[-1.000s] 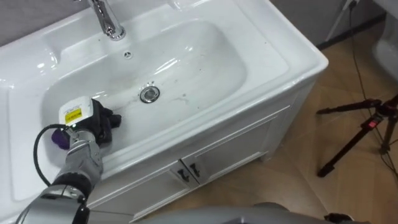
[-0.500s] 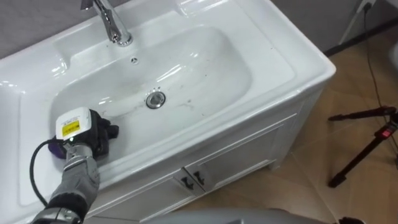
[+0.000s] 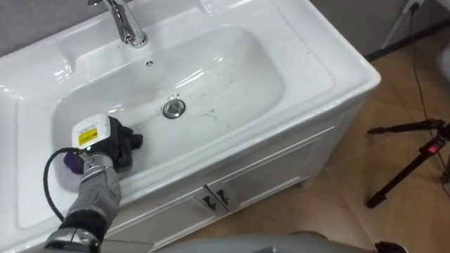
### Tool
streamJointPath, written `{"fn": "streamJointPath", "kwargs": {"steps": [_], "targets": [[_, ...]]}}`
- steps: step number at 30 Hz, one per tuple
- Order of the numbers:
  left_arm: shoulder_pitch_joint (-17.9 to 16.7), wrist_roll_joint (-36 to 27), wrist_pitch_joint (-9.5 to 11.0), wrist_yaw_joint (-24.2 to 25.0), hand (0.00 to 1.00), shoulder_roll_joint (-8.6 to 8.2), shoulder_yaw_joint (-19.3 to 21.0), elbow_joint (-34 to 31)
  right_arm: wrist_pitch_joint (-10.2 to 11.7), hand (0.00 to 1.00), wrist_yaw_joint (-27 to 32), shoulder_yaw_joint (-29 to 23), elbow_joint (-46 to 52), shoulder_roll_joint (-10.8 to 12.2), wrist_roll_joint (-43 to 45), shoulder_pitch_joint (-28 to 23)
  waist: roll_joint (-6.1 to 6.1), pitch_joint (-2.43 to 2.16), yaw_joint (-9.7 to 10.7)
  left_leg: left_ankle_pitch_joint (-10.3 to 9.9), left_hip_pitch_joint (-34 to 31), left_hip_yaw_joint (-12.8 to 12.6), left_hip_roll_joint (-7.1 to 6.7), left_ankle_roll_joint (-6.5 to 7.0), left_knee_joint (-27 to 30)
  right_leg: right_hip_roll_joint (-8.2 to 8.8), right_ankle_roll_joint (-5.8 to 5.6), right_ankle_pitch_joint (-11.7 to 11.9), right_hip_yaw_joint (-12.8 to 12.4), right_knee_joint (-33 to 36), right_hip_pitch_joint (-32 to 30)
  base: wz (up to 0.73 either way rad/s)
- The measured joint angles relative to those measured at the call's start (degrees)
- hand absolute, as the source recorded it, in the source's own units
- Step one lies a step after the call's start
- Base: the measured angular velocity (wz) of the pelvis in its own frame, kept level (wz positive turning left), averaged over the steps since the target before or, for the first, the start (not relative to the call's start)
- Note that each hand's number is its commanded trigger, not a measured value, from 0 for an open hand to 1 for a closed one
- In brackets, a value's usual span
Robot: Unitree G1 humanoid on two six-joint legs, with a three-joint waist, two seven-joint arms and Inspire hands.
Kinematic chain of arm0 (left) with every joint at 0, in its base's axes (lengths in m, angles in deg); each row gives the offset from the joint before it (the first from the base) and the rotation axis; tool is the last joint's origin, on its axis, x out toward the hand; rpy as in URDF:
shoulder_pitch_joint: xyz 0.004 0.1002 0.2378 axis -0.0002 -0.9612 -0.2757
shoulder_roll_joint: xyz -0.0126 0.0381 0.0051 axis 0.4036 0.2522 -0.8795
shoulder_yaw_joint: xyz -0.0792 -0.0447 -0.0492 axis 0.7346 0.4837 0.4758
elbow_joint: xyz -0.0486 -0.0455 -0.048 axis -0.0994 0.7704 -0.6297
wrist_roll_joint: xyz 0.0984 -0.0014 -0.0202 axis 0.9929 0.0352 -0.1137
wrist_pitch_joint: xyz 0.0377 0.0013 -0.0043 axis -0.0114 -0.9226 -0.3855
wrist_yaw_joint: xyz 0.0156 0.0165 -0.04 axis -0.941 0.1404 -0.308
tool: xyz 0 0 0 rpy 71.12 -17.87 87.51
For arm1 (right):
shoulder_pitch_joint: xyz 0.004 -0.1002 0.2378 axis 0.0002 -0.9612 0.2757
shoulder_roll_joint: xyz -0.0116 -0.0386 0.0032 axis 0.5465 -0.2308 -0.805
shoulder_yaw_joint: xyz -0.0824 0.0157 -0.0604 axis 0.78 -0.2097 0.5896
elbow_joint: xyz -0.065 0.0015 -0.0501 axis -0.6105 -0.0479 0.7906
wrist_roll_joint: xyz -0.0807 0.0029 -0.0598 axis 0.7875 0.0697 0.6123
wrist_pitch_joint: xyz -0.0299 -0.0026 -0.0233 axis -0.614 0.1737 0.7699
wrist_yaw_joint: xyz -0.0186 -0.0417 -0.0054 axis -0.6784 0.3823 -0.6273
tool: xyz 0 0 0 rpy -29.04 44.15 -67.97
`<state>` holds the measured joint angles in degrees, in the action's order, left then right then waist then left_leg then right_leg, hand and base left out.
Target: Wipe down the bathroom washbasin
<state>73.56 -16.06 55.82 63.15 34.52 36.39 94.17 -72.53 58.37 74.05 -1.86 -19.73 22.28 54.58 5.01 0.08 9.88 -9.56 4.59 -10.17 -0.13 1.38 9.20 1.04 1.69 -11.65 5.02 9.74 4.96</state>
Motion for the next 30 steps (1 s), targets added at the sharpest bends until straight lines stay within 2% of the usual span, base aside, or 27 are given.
{"fn": "streamJointPath", "kwargs": {"steps": [4, 7, 11, 14, 16, 19, 27, 30], "targets": [[2.3, -4.6, 0.0, 1.3, 1.00, -2.21, -2.0, -0.1, 0.0, 0.00, -0.1, 1.7, -0.4, 1.1, 0.2, 0.1, -0.02, 0.01, 1.4, 0.0, -0.7, -0.1, -0.32, 0.00, 0.0, 0.58, -0.39, -0.1, 0.4, 0.2, -0.6, 0.07], [4.4, -6.1, -0.2, 2.7, 1.00, -2.97, -3.9, 0.1, -0.2, 0.00, -0.8, 1.8, -0.5, 1.2, 0.2, 0.2, -0.19, 0.11, 2.5, 0.0, -1.0, -0.7, -0.55, 0.01, 0.0, 0.62, -0.68, -0.2, 0.4, 1.1, -1.1, 0.02], [5.0, -7.6, -0.8, 4.3, 1.00, -4.23, -5.6, -2.0, -0.2, 0.00, -1.2, 2.8, -0.4, 1.3, 0.3, 0.1, -0.73, 0.39, 3.9, 0.0, -0.9, -1.0, -0.68, 0.02, -0.1, 0.89, -1.05, -0.1, 0.3, 0.9, -1.1, 0.00], [5.8, -11.1, -0.9, 5.0, 1.00, -4.01, -8.0, -2.4, -0.5, 0.00, -1.3, 2.8, -0.5, 1.6, 1.5, 0.1, -0.99, 0.55, 5.0, 0.0, -0.8, -1.4, -0.73, 0.03, -0.2, 0.98, -1.30, -0.3, 0.1, 0.9, -1.0, 0.02], [6.3, -11.8, -2.2, 5.4, 1.00, -3.94, -10.4, -3.4, -1.3, 0.00, -1.6, 3.1, -0.4, 1.9, 2.1, 0.1, -0.98, 0.55, 5.7, 0.0, -0.7, -1.5, -0.70, 0.04, -0.3, 1.10, -1.45, -0.3, 0.2, 0.9, -1.0, 0.02], [6.7, -13.4, -3.8, 7.5, 1.00, -4.21, -11.9, -5.7, -2.6, 0.00, -2.1, 4.9, -0.5, 2.3, 2.1, 0.1, -0.97, 0.55, 6.0, 0.0, -0.8, -1.5, -0.80, 0.06, -0.3, 1.27, -1.57, -0.3, 0.6, 0.9, -0.9, 0.05], [7.2, -17.3, -4.1, 8.7, 1.00, -4.74, -15.8, -7.8, -3.2, 0.00, -3.9, 7.3, -0.5, 2.5, 2.3, 0.0, -0.72, 0.68, 8.1, 0.0, -0.3, -1.5, -1.34, 0.08, -0.3, 2.00, -2.07, -0.5, 2.9, -0.2, 1.0, 0.15], [8.5, -17.3, -5.3, 9.0, 1.00, -4.77, -18.6, -8.4, -3.2, 0.00, -3.9, 8.5, -0.6, 2.3, 2.7, 0.6, -0.41, 0.72, 8.2, 0.0, -0.6, -1.5, -1.58, 0.10, -0.3, 2.23, -2.29, -0.6, 3.0, -0.1, 0.8, 0.08]]}}
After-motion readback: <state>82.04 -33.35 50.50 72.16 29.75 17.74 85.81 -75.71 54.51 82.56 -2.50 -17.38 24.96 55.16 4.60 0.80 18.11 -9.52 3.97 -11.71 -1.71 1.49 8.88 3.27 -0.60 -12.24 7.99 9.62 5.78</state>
